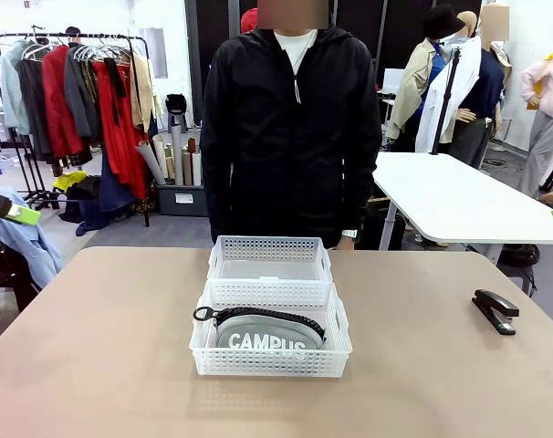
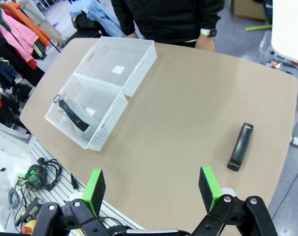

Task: Distribute items into two baskets.
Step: Pick up the Stapler that the person points to.

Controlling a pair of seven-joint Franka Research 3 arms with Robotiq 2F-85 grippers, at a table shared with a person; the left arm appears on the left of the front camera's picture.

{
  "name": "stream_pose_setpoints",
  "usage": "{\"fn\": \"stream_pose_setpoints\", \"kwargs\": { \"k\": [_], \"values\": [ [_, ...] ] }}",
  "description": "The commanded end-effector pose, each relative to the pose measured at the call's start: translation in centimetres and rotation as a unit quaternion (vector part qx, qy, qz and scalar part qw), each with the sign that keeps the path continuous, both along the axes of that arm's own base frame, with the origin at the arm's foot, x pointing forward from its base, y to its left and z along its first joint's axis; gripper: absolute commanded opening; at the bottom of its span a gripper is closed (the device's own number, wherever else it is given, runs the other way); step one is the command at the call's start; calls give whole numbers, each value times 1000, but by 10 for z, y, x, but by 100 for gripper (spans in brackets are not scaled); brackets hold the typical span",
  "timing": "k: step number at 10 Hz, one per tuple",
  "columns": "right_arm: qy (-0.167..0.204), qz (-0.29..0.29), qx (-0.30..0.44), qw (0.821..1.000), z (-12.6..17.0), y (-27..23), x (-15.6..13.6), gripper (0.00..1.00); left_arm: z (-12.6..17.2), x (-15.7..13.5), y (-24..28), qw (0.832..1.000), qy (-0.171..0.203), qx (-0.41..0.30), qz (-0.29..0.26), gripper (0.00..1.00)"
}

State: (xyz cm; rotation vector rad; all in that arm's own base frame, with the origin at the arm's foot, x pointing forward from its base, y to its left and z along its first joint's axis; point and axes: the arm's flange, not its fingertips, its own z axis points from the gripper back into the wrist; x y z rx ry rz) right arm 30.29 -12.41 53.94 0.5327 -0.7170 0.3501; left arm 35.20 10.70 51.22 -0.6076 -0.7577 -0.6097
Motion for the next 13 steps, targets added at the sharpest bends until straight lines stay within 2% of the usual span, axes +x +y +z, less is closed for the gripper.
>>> {"fn": "stream_pose_setpoints", "kwargs": {
  "k": [1, 2, 3, 13],
  "values": [
    [-8, 7, 9, 1000, 1, 0, 1, 100, 3, 11, -8, 1000, -13, -6, -17, 100],
    [-8, 7, 9, 1000, 1, 0, 1, 100, 4, 11, -16, 999, -22, -7, -28, 100],
    [-8, 7, 9, 1000, 1, 0, 1, 100, -1, 5, -5, 1000, -3, -6, -5, 100],
    [-8, 7, 9, 1000, 1, 0, 1, 100, -1, 5, -5, 1000, -3, -6, -5, 100]
  ]
}}
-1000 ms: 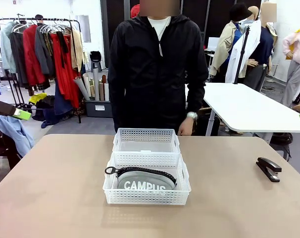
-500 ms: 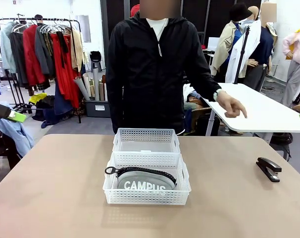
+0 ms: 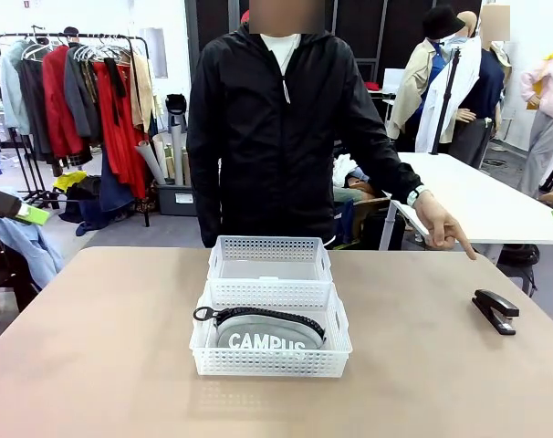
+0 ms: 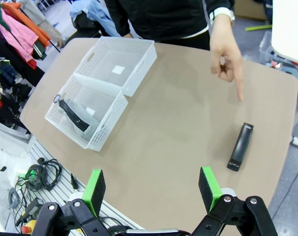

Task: Distribute items into two baskets.
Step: Pick up the Stapler that the person points to.

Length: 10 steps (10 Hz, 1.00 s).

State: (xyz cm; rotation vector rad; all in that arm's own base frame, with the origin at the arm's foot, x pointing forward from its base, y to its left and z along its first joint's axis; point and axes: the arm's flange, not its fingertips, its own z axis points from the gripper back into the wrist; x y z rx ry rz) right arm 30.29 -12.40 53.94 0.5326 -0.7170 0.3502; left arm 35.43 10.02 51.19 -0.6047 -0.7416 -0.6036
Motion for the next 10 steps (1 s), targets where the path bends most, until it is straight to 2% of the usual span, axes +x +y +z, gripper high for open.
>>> {"fn": "stream_pose_setpoints", "kwargs": {
  "k": [1, 10],
  "values": [
    [-8, 7, 10, 1000, 1, 0, 1, 100, -1, 3, 1, 1000, -11, -9, -7, 100],
    [0, 0, 0, 1000, 0, 0, 0, 100, -1, 3, 1, 1000, -11, -9, -7, 100]
  ]
}}
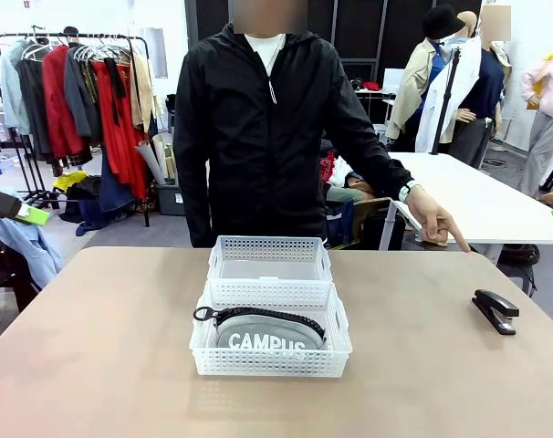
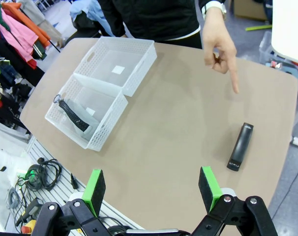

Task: Distribute items into two baskets.
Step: Pick up the Stapler that the person points to.

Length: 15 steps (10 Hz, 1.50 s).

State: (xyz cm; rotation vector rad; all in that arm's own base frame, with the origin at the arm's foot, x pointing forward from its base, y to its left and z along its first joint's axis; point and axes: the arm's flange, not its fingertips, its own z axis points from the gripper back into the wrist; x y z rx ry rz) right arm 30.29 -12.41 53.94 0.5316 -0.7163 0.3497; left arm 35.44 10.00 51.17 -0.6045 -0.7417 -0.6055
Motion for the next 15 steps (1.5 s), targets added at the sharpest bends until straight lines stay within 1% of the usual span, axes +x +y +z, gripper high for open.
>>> {"fn": "stream_pose_setpoints", "kwargs": {
  "k": [1, 4, 6, 8, 9, 10, 13, 15],
  "values": [
    [6, 3, 1, 1000, 0, 0, 6, 100, 0, 3, 2, 1000, -11, -9, -6, 100],
    [32, 6, -14, 999, 6, -5, 24, 100, 0, 3, 2, 1000, -11, -9, -6, 100],
    [42, 13, -22, 999, 11, -8, 35, 100, 0, 3, 2, 1000, -11, -9, -6, 100],
    [82, 6, -34, 996, 17, -14, 58, 100, 0, 3, 2, 1000, -11, -9, -6, 100],
    [109, 1, -37, 993, 14, -16, 71, 100, 0, 3, 2, 1000, -11, -9, -6, 100],
    [126, -4, -39, 991, 12, -20, 80, 100, 0, 3, 2, 1000, -11, -9, -6, 100],
    [203, -19, -72, 976, -6, -32, 119, 100, 0, 3, 2, 1000, -11, -9, -6, 100],
    [238, -22, -80, 968, -20, -34, 140, 100, 0, 3, 2, 1000, -11, -9, -6, 100]
  ]
}}
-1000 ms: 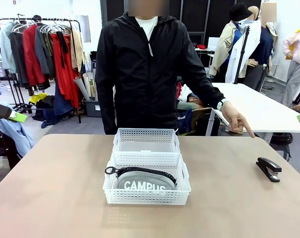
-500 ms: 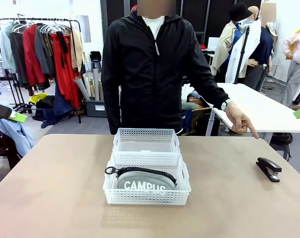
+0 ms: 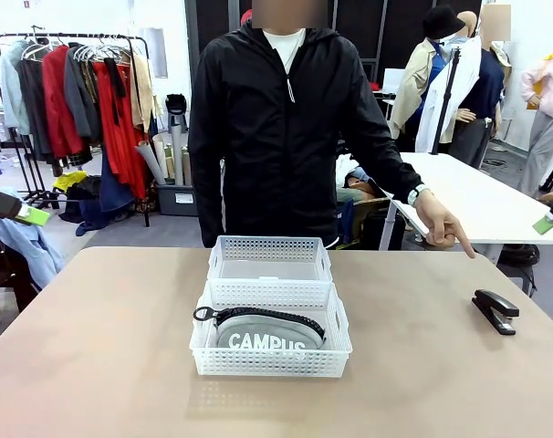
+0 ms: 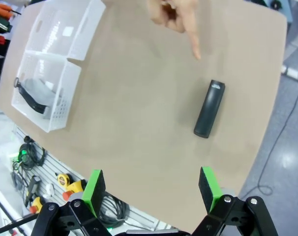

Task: Distribute items into two baskets.
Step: Pick up the Stapler that the person points to.

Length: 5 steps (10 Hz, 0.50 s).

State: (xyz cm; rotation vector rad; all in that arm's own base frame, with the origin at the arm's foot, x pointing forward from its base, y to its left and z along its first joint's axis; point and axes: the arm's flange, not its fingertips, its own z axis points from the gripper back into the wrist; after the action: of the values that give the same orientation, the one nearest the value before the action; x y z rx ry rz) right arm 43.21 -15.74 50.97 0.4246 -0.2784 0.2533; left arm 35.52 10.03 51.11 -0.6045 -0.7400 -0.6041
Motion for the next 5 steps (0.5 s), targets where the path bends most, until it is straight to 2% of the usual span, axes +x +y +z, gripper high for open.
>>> {"fn": "stream_pose_setpoints", "kwargs": {
  "k": [1, 5],
  "values": [
    [40, -18, -16, 999, 4, 0, 20, 100, 0, 2, 1, 1000, -12, -9, -6, 100],
    [81, -23, -62, 995, -26, -1, 55, 100, 0, 2, 1, 1000, -12, -9, -6, 100]
  ]
}}
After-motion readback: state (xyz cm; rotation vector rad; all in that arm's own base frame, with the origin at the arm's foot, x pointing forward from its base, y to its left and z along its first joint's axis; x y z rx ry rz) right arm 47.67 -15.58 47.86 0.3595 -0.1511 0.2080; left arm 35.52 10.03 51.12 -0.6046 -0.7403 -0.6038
